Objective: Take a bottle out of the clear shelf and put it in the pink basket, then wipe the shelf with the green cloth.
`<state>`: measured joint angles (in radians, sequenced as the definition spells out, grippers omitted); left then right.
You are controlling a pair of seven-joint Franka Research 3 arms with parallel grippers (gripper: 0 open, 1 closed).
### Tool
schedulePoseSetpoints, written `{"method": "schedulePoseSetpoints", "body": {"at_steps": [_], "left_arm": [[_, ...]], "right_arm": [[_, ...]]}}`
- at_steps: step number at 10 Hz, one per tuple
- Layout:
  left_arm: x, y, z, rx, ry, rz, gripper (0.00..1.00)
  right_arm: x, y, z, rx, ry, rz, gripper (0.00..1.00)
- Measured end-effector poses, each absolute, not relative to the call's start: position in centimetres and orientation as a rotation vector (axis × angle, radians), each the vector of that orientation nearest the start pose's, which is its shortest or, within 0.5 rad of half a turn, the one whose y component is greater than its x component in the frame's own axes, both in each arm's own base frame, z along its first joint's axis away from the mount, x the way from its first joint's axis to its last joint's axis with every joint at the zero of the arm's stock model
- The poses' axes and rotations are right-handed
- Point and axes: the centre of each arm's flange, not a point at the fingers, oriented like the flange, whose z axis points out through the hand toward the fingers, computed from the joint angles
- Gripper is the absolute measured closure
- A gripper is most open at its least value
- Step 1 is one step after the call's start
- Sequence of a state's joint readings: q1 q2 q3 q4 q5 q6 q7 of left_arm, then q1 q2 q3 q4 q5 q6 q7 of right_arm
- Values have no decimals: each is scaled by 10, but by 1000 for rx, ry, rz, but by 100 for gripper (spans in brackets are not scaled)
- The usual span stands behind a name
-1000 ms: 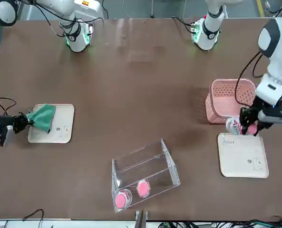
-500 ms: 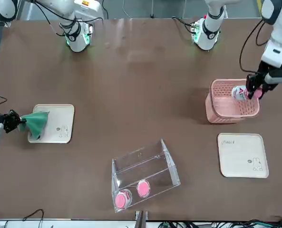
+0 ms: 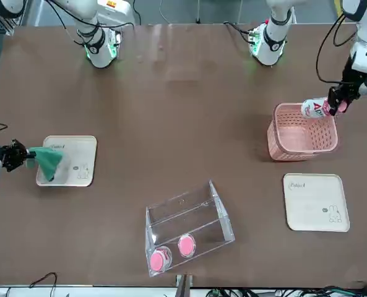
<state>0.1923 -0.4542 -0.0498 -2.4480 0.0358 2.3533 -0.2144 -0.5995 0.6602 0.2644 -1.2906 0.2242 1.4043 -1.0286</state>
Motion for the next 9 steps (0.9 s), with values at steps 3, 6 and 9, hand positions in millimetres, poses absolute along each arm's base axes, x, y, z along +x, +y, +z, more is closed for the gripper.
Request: {"method": "schedulePoseSetpoints", "body": {"at_steps": [3, 6, 9], "left_arm": [[451, 65, 471, -2801, -819, -491, 56], [464, 59, 450, -2641, -998, -511, 56], [464, 26, 446, -2545, -1127, -534, 56]], "right_arm": [[648, -137, 399, -2407, -730, 245, 97], [663, -26, 443, -2443, -752, 228, 97], [668, 82, 487, -2487, -931, 45, 97]]}}
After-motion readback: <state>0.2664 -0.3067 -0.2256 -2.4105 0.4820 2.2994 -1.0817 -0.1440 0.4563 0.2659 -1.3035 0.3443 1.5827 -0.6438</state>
